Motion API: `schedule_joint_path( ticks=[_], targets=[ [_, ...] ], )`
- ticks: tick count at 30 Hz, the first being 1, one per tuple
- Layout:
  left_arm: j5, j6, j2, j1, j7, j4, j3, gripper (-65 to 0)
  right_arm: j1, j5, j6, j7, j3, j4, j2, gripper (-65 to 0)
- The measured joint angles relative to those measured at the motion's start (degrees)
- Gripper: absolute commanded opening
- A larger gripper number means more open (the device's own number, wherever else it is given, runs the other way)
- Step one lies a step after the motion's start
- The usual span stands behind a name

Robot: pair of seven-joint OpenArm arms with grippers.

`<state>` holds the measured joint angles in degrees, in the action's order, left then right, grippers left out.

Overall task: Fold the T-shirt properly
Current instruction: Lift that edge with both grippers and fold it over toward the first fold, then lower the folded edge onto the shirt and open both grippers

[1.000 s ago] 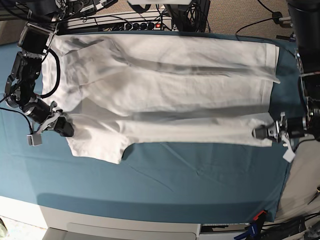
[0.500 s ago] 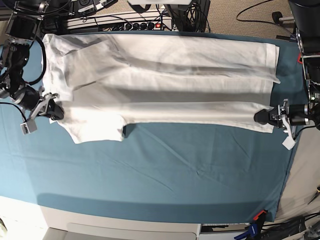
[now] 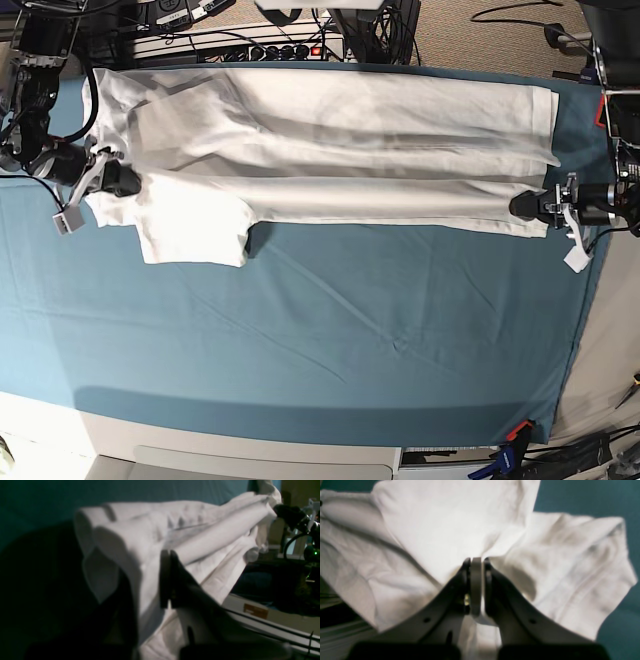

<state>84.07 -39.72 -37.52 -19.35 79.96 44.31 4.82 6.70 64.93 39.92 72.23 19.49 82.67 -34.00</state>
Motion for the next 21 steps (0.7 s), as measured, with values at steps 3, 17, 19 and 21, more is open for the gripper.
schedule_joint_path(
  ticks=[3, 17, 19, 21],
  targets=[
    [-0.04, 0.00, -0.02, 0.09, 0.02, 1.20, 0.00, -65.0, 0.48, 1.25, 0.00, 1.44, 0.00, 0.02, -0.02, -65.0],
    [-0.09, 0.85, -0.07, 3.89, 0.04, 6.29, 0.87, -65.0, 1.33, 12.81, 0.02, 8.48, 9.60, 0.13, 0.00, -65.0],
    [-0.24, 0.11, -0.11, 5.97, 0.15, 9.66, 2.56, -65.0, 2.54, 13.66, 0.02, 8.55, 9.66, 0.17, 0.02, -65.0],
    [-0.24, 0.00, -0.09, 7.78, 0.24, 12.83, 4.74, -65.0, 3.74, 14.12, 0.00, 8.59, 9.66, 0.17, 0.31, -65.0]
  ],
)
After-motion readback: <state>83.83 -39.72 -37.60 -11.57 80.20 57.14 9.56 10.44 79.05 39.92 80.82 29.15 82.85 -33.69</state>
